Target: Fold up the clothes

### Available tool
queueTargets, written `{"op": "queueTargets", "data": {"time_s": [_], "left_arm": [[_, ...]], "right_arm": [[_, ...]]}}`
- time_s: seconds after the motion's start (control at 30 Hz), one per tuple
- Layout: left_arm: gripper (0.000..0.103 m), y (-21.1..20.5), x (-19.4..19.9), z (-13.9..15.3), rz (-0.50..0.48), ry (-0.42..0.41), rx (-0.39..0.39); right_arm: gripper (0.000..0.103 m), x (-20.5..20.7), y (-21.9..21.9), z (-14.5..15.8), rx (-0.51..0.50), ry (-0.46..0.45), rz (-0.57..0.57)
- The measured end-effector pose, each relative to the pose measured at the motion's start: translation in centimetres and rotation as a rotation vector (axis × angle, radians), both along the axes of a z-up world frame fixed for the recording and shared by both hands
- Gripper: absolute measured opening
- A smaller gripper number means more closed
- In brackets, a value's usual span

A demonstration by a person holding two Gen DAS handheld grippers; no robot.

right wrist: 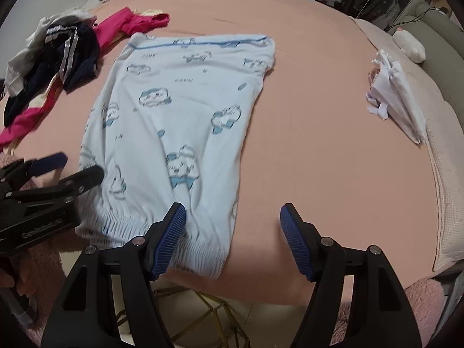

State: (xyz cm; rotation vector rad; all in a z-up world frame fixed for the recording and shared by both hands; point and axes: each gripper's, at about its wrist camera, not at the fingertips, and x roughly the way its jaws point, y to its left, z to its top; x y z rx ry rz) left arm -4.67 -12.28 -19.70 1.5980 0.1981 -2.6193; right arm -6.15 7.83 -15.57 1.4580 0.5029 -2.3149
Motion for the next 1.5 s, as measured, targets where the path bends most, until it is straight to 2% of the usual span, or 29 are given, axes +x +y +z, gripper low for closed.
{"op": "queueTargets", "data": {"time_s": [0.2,0.3,0.37,0.47,0.5,0.63,0.73,0.77,0.87,1.0,1.13,1.23,1.3,1.4,1.43,1.5], "left_arm": [[0.079,0.0,0.4,0.4,0.015,0.026,-0.018],[0.079,-1.1,0.8,0.7,0.067,0.055,0.005],[0.079,-2.3,1.2,0.8,0.116,0.066,0.048],[0.078,-3.5,1.5,0.7,0.152,0.069,0.111],[0.078,-2.8,1.4,0.7,0.127,0.068,0.105],[0.078,-0.3,1.3,0.9,0.026,0.067,0.077],[0.078,2.6,1.1,0.3,-0.062,0.031,0.009],[0.078,3.1,1.1,-0.1,-0.069,0.012,-0.023],[0.079,3.6,1.5,-0.8,-0.063,-0.022,-0.08],[0.081,1.9,3.0,-0.5,-0.016,-0.051,0.003],[0.08,-0.2,3.0,1.0,0.046,0.024,0.102],[0.08,-0.6,1.4,2.1,0.06,0.084,0.054],[0.08,0.1,0.0,2.0,0.042,0.082,-0.027],[0.08,0.8,-1.7,0.7,0.017,0.031,-0.12],[0.08,0.8,-2.0,0.3,0.013,0.013,-0.133],[0.081,0.2,-1.8,-0.5,0.02,-0.019,-0.11]], "right_arm": [[0.07,0.7,1.1,0.1,-0.007,-0.007,-0.01],[0.074,0.4,1.2,-0.6,-0.016,-0.01,-0.014],[0.073,0.1,2.2,-0.4,-0.044,0.028,-0.052],[0.078,-0.1,4.7,1.7,-0.145,0.136,-0.141],[0.082,-0.4,5.3,2.0,-0.165,0.141,-0.15],[0.082,-0.7,6.0,0.7,-0.192,0.073,-0.134],[0.082,0.0,4.7,-1.2,-0.179,0.028,-0.085],[0.082,0.2,4.2,-1.8,-0.157,0.024,-0.07],[0.091,0.6,3.9,-2.1,-0.111,0.067,-0.053],[0.093,-0.1,6.3,-2.4,-0.183,-0.019,-0.102],[0.093,0.2,7.7,-1.6,-0.201,-0.029,-0.114],[0.093,-0.2,7.1,-0.6,-0.196,0.015,-0.105],[0.093,-0.7,6.4,0.1,-0.185,0.063,-0.098],[0.093,-2.1,4.6,0.4,-0.139,0.098,-0.07],[0.093,-2.7,3.8,0.3,-0.116,0.1,-0.054],[0.093,-3.7,2.5,-0.5,-0.065,0.102,-0.027]]}}
